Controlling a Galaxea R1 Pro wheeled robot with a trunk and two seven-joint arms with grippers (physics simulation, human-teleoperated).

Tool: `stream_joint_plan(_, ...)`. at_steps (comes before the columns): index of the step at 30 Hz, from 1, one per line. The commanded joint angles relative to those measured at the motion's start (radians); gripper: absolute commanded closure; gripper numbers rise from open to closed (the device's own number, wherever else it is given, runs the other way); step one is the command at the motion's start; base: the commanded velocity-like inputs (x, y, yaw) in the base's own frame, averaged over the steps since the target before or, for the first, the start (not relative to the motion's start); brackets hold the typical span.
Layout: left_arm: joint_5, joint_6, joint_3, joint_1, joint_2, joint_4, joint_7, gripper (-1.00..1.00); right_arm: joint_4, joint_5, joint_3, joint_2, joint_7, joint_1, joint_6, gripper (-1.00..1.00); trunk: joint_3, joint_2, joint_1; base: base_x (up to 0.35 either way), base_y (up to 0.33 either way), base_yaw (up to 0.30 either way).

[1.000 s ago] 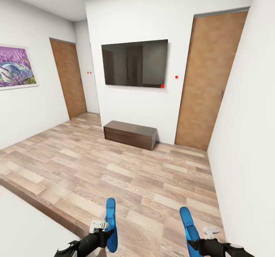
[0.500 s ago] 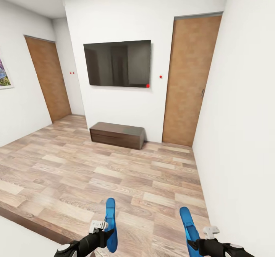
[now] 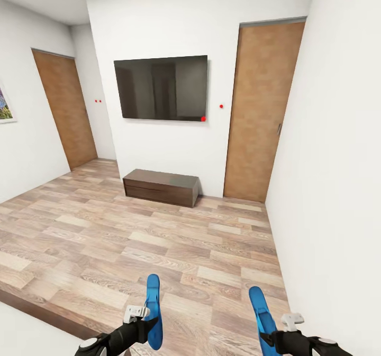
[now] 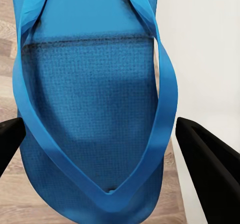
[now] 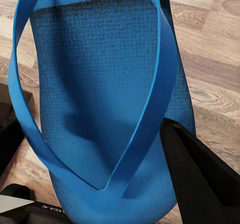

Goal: In the bedroom, move the book from the bed onto either nightstand, and place the two sandals side by side next to the bed.

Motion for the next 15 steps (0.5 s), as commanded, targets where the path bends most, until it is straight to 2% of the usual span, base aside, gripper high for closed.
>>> stream_joint_plan(1,-0.004,0.001,0.006,-0.001,-0.001,0.000,-0.006,1.00,0.001,-0.009,0.008,0.000,0.001,0.000,-0.002,1.00,-0.001,-0.001,0.001,0.088,0.000,0.000)
stream_joint_plan(5,-0.004,0.001,0.006,-0.001,-0.001,0.000,-0.006,1.00,0.001,-0.009,0.008,0.000,0.001,-0.001,-0.002,1.00,-0.001,-0.001,0.001,0.208,0.000,0.000)
stream_joint_plan(12,-0.004,0.001,0.006,-0.001,-0.001,0.000,-0.006,1.00,0.001,-0.009,0.008,0.000,0.002,-0.001,-0.002,1.00,-0.001,-0.001,0.001,0.297,0.000,0.000)
stream_joint_plan(15,-0.004,0.001,0.006,-0.001,-0.001,0.000,-0.006,1.00,0.001,-0.009,0.008,0.000,0.001,-0.001,-0.002,1.00,-0.001,-0.001,0.001,0.143,0.000,0.000)
